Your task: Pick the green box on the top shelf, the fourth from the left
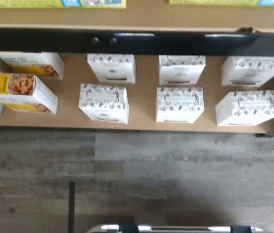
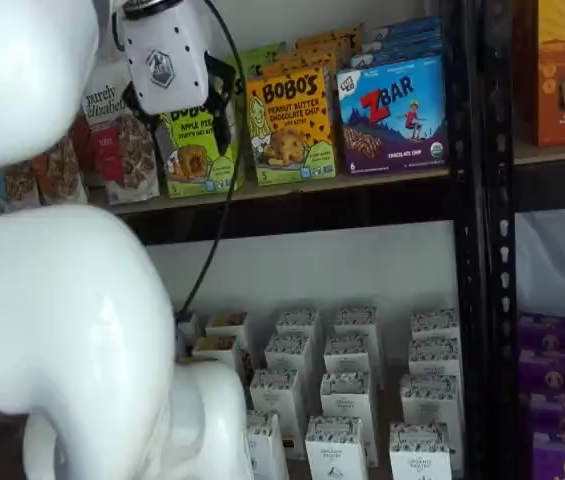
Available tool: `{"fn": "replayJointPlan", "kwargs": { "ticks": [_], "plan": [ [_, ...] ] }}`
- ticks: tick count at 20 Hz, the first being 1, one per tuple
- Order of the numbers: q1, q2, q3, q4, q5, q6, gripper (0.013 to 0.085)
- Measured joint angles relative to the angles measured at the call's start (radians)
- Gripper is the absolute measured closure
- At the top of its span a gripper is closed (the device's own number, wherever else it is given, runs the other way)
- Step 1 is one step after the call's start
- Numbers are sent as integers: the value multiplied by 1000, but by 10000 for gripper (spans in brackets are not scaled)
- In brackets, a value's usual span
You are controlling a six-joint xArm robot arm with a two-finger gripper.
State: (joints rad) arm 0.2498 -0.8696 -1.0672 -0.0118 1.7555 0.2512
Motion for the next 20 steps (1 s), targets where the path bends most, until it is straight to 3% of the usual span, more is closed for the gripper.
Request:
{"fn": "replayJointPlan", "kwargs": {
  "ticks": [8, 20],
  "plan": [
    [64, 59, 2, -26, -95, 62, 130],
    [44, 153, 6, -35, -249, 47, 130]
  ]
}}
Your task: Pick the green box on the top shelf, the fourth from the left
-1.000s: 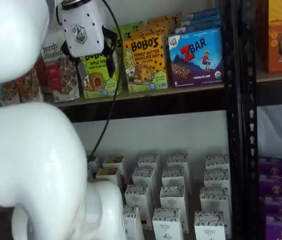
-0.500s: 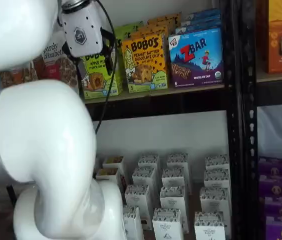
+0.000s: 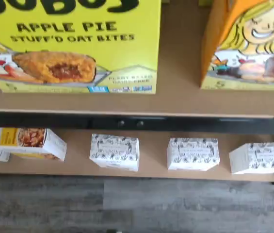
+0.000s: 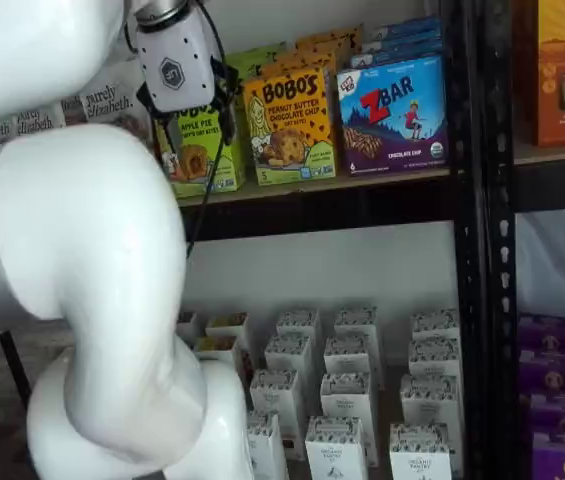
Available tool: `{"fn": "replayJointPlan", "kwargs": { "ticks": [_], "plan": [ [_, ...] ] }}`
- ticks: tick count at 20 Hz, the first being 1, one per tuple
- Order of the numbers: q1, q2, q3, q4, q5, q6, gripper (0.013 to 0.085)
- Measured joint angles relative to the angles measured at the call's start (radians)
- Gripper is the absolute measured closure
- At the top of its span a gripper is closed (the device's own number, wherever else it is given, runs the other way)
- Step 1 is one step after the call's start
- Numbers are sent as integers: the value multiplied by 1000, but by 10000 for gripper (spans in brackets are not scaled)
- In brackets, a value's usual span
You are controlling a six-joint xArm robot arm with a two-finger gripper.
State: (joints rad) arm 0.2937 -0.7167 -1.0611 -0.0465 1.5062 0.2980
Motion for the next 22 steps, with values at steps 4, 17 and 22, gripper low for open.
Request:
{"fn": "replayJointPlan", "kwargs": {
  "ticks": [4, 17, 22],
  "plan": [
    [-2, 37, -12, -3, -54, -1, 130],
    [-1, 204, -132, 19, -168, -5, 130],
    [10, 247, -174, 15, -164, 6, 130]
  ]
}}
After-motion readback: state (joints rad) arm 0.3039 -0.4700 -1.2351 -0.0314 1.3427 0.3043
